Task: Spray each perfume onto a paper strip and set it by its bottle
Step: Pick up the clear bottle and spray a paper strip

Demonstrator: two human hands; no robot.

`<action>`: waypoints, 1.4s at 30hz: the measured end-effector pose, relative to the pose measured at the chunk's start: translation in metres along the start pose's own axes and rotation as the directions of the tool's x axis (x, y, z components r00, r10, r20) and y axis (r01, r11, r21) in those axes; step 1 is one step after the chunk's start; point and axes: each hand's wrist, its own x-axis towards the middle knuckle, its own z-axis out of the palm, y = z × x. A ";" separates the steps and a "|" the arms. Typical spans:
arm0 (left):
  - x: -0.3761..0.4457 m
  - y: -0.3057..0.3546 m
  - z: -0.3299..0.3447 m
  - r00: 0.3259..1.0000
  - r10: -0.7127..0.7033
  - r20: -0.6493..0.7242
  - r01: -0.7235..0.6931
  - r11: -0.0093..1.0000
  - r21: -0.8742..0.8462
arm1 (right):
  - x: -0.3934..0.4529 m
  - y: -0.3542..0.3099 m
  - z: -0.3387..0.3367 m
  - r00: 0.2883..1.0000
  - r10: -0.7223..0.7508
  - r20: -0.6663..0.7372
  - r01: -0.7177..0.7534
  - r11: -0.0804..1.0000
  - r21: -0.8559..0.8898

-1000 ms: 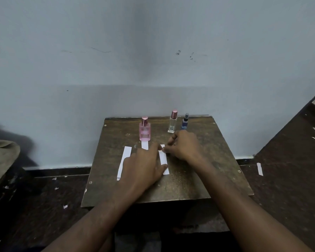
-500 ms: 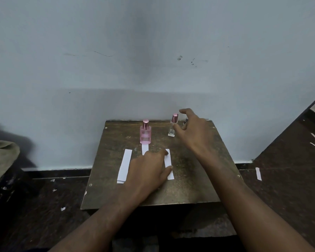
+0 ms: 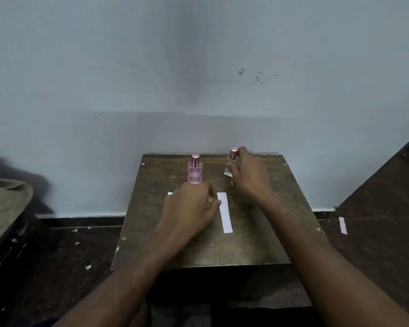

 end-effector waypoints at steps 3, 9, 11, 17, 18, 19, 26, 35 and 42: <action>0.003 -0.005 -0.002 0.998 0.014 -0.055 -0.018 0.998 -0.063 | -0.012 -0.002 -0.017 0.996 -0.087 0.008 0.086 0.996 0.035; 0.008 -0.010 -0.005 0.975 0.166 -0.145 -0.196 0.955 -0.225 | -0.059 -0.015 -0.044 0.948 -0.212 0.239 0.166 0.966 0.199; 0.009 -0.006 -0.008 0.965 0.227 -0.134 -0.256 0.928 -0.269 | -0.067 -0.019 -0.050 0.914 -0.277 0.295 0.206 0.946 0.250; 0.006 -0.005 -0.013 0.967 0.211 -0.143 -0.251 0.889 -0.383 | -0.071 -0.021 -0.054 0.912 -0.297 0.285 0.219 0.936 0.275; 0.006 -0.005 -0.014 0.970 0.201 -0.138 -0.240 0.884 -0.401 | -0.072 -0.021 -0.054 0.928 -0.275 0.252 0.208 0.942 0.264; 0.005 -0.004 -0.014 0.972 0.193 -0.133 -0.232 0.878 -0.418 | -0.074 -0.021 -0.056 0.947 -0.242 0.210 0.183 0.947 0.265; 0.005 -0.004 -0.018 0.977 0.188 -0.103 -0.214 0.879 -0.425 | -0.070 -0.020 -0.065 0.987 -0.117 0.109 0.053 0.883 0.467; 0.013 -0.005 -0.016 0.981 0.186 -0.055 -0.192 0.894 -0.406 | -0.061 -0.008 -0.078 0.998 0.057 0.019 -0.055 0.742 0.668; 0.007 -0.007 -0.018 0.975 0.207 -0.081 -0.222 0.880 -0.420 | -0.032 0.047 -0.058 0.972 0.215 -0.091 -0.225 0.966 -0.124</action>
